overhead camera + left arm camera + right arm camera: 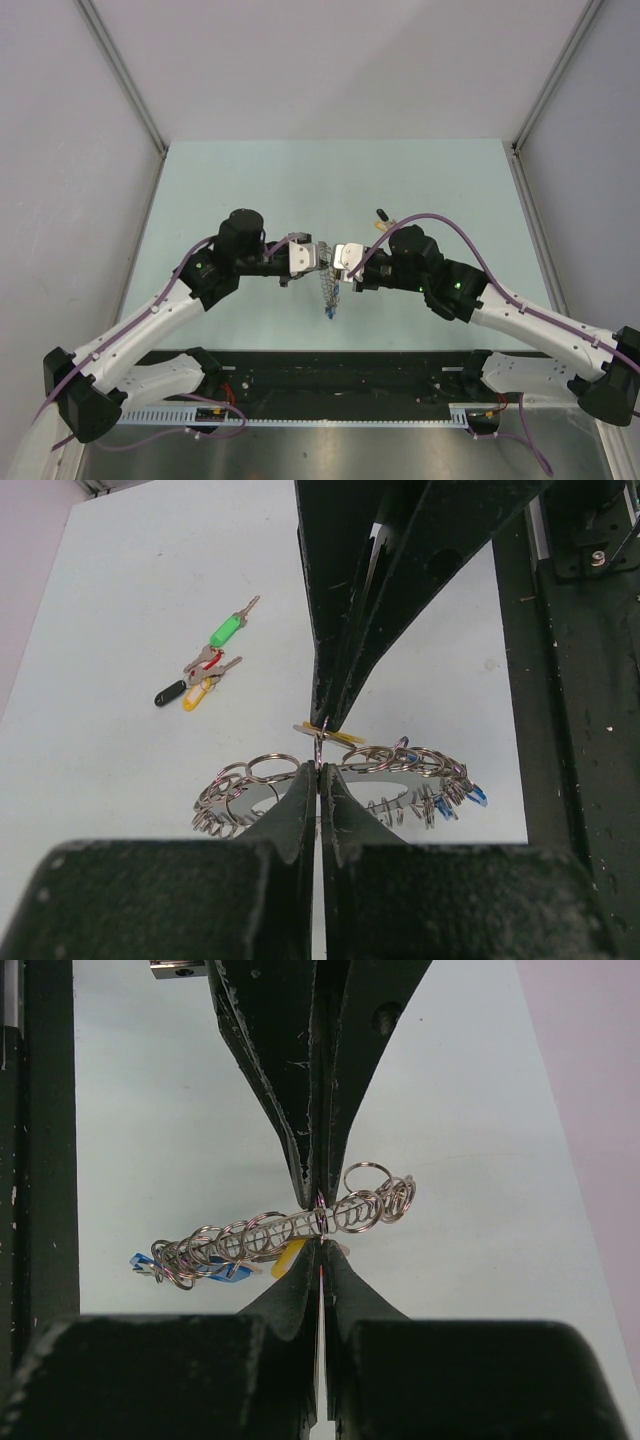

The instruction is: Put the keys on the keyring

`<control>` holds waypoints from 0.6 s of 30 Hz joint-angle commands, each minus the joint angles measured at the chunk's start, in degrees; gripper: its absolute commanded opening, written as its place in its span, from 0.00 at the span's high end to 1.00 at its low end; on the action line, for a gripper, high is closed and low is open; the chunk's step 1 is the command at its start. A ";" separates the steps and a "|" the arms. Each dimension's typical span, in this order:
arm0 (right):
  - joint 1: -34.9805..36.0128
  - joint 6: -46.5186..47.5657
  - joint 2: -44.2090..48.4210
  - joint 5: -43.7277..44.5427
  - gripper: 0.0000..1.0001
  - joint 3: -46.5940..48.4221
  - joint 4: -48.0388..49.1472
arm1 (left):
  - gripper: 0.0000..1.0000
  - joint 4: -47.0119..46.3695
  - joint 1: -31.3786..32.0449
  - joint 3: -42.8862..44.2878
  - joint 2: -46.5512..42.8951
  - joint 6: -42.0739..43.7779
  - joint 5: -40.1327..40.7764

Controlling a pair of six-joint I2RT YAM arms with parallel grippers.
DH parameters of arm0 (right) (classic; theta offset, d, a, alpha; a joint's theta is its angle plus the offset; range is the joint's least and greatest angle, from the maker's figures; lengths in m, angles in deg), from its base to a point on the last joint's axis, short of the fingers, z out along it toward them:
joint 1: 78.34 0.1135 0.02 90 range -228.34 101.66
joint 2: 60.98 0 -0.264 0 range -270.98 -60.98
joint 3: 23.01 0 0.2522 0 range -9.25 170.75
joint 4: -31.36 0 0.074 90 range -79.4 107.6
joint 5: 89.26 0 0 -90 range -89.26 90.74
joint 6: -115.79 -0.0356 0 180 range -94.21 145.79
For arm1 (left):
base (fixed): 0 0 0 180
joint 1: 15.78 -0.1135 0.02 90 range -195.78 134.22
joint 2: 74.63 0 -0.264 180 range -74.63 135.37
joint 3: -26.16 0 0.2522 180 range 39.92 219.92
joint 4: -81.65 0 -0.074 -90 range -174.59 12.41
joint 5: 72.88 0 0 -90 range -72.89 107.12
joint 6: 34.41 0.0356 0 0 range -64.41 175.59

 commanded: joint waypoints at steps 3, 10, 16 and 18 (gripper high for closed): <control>1.03 0.29 -0.09 -1.38 1.00 1.40 3.63 | 1.00 -3.74 1.21 2.00 -0.03 -0.51 -0.85; 1.30 -0.15 0.35 -0.67 0.84 1.57 4.07 | 1.00 -4.79 1.39 1.30 -1.00 -0.86 0.29; 1.21 -1.03 2.45 1.43 0.74 1.66 2.32 | 1.00 -6.37 1.48 0.42 -1.79 -1.65 0.47; 1.30 -1.64 3.77 2.40 0.74 1.57 0.91 | 1.00 -6.55 1.39 0.42 -1.70 -1.83 0.64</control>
